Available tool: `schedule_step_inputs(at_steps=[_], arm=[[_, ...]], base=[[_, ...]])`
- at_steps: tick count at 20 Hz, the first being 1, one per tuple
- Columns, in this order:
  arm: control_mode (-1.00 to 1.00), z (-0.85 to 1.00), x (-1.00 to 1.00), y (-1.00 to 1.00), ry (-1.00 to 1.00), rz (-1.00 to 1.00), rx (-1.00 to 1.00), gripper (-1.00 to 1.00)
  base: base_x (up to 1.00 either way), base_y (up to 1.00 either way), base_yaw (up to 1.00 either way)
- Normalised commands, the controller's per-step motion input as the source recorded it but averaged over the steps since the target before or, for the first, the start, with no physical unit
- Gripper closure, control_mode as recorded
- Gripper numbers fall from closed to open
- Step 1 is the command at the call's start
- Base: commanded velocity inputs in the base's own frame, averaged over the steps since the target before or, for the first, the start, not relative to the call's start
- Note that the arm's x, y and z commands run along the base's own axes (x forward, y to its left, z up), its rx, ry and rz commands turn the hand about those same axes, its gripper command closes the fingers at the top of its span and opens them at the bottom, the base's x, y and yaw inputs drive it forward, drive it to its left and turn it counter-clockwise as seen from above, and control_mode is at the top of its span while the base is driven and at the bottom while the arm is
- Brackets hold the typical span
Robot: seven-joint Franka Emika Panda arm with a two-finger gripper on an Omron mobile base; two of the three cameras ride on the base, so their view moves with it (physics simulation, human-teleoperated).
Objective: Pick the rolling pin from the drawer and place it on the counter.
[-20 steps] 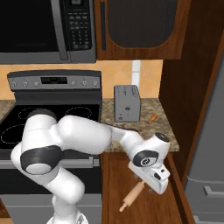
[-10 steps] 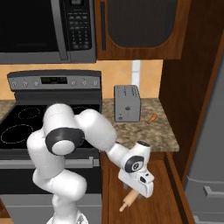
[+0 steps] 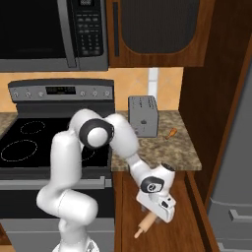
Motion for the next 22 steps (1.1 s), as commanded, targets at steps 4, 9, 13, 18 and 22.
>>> schedule_step_inputs(at_steps=[4, 9, 13, 18, 22], arm=[[-1.00, -0.77, 0.13, -0.39, 0.00, 0.01, -0.01, 1.00], [-1.00, 0.16, 0.00, -0.09, 0.01, -0.01, -0.01, 1.00], [-1.00, 1.00, -0.01, 0.02, -0.02, -0.04, 0.01, 1.00], [-1.00, 1.00, 0.29, 0.30, -0.05, -0.09, 0.00, 1.00], [-1.00, 0.99, 0.72, 0.44, -0.02, -0.30, 0.00, 1.00]], base=[[0.00, 0.00, 0.00], [0.00, 0.00, 0.00], [0.00, 0.00, 0.00], [0.00, 0.00, 0.00], [0.00, 0.00, 0.00]])
